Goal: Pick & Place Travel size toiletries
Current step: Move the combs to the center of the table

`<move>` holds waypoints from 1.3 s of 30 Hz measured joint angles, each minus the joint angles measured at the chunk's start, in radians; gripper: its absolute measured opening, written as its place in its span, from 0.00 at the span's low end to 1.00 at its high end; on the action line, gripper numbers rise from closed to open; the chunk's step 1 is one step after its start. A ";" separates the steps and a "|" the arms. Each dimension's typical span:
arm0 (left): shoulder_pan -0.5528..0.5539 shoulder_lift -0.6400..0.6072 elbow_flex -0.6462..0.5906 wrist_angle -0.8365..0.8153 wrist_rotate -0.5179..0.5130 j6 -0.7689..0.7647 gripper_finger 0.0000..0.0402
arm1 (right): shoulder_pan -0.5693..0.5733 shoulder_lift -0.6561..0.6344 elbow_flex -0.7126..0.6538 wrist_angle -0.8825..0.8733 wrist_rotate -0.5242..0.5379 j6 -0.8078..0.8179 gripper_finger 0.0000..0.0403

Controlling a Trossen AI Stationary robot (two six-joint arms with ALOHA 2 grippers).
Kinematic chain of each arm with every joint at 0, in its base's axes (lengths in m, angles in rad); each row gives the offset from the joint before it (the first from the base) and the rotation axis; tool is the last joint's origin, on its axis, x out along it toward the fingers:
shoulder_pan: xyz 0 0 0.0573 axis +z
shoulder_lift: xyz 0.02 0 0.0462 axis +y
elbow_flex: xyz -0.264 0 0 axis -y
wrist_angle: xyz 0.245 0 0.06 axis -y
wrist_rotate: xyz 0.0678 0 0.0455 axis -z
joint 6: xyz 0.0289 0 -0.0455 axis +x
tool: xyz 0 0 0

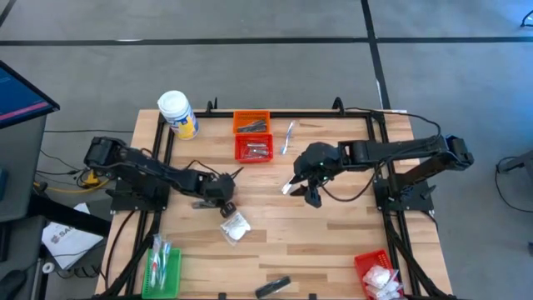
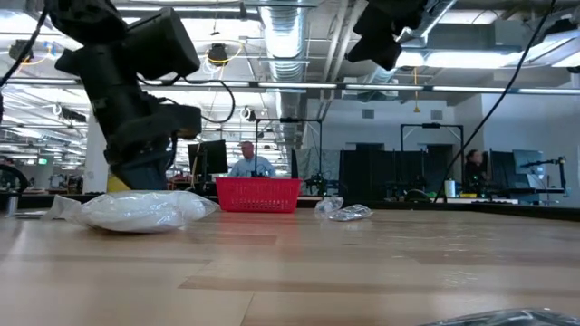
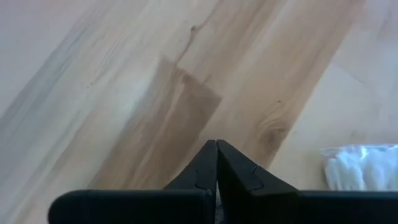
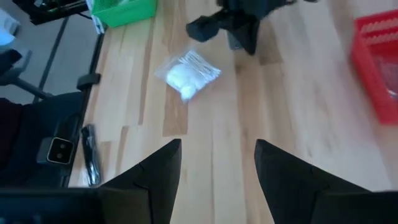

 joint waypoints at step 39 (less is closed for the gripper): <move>-0.217 -0.153 0.021 -0.356 -0.129 -0.342 0.00 | 0.438 0.554 0.107 0.099 0.125 0.048 0.32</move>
